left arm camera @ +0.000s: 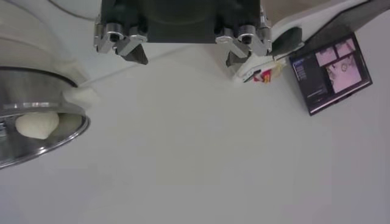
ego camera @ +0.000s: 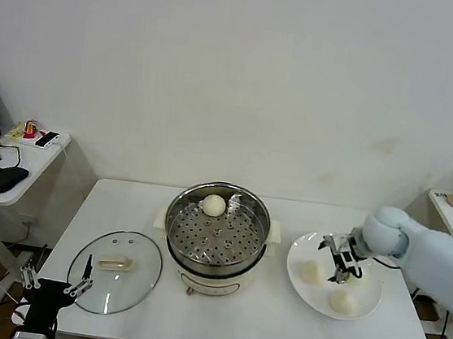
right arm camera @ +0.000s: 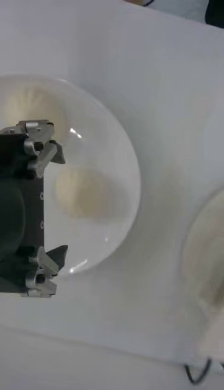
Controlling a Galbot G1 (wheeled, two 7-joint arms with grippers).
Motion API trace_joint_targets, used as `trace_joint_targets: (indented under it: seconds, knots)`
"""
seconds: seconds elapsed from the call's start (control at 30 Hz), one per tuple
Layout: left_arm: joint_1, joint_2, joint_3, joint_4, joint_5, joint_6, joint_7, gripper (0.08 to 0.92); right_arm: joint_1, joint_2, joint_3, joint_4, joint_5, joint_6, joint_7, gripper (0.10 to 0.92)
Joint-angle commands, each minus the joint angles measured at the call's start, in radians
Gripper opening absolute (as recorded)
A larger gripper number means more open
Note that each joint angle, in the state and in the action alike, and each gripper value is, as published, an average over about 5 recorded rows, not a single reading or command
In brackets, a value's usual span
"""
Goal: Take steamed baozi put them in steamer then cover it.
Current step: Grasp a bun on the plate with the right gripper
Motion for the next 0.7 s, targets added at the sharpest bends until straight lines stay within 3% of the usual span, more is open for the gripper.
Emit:
trace_joint_targets:
  seconds: [0.03,0.7]
  knots:
    - [-0.001,-0.001,0.0,0.001,0.001,0.001,0.0,0.823,-0.116,0.081,0.086,-0.099,-0.053,0.019,-0.006,0.823]
    - [-0.004,-0.003,-0.007,0.01,0.001,0.002,-0.001,0.823,-0.118,0.169,0.117,-0.205,-0.091,-0.018,0.001,0.815]
